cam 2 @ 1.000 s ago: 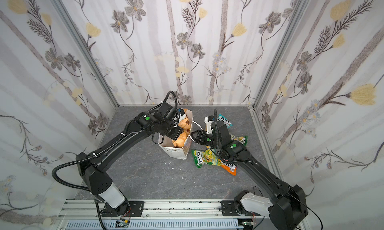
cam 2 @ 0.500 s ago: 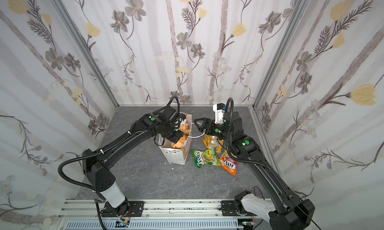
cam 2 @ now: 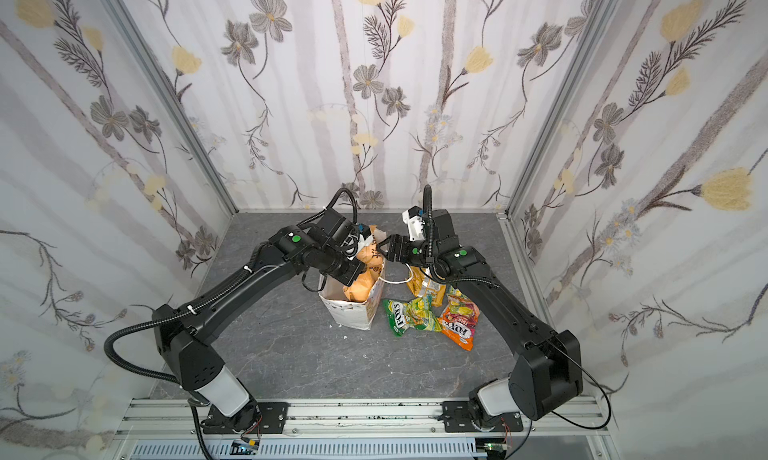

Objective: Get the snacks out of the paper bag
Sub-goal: 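Lift the brown packet up out of the bag with the left gripper, then grasp the brown packet with the right gripper beside the left gripper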

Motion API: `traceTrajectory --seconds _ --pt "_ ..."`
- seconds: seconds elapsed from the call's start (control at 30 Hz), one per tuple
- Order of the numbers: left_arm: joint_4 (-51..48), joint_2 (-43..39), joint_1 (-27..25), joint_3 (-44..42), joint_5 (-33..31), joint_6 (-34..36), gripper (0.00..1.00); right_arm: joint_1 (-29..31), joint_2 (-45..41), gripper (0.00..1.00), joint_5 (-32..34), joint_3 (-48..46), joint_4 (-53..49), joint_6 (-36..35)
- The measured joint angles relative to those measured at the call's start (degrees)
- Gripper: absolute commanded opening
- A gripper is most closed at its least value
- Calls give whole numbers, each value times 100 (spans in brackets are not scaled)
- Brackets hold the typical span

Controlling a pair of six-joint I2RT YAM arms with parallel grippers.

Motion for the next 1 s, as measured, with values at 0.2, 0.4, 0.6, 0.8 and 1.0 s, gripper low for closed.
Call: traceTrajectory --seconds 0.2,0.4,0.6,0.8,1.0 --pt "-2 -249 2 87 46 33 0 -7 212 74 162 -55 -52 -31" --pt "129 -387 7 -37 -297 140 0 0 221 78 229 -63 -168 -68" --pt "476 -608 7 -323 -684 175 0 7 -140 78 286 -61 -256 -90" --pt "1012 -887 234 -463 -295 136 0 42 -42 79 367 -146 -223 -87" --pt "1220 -890 407 -461 164 -28 0 160 219 79 369 -164 -227 -87"
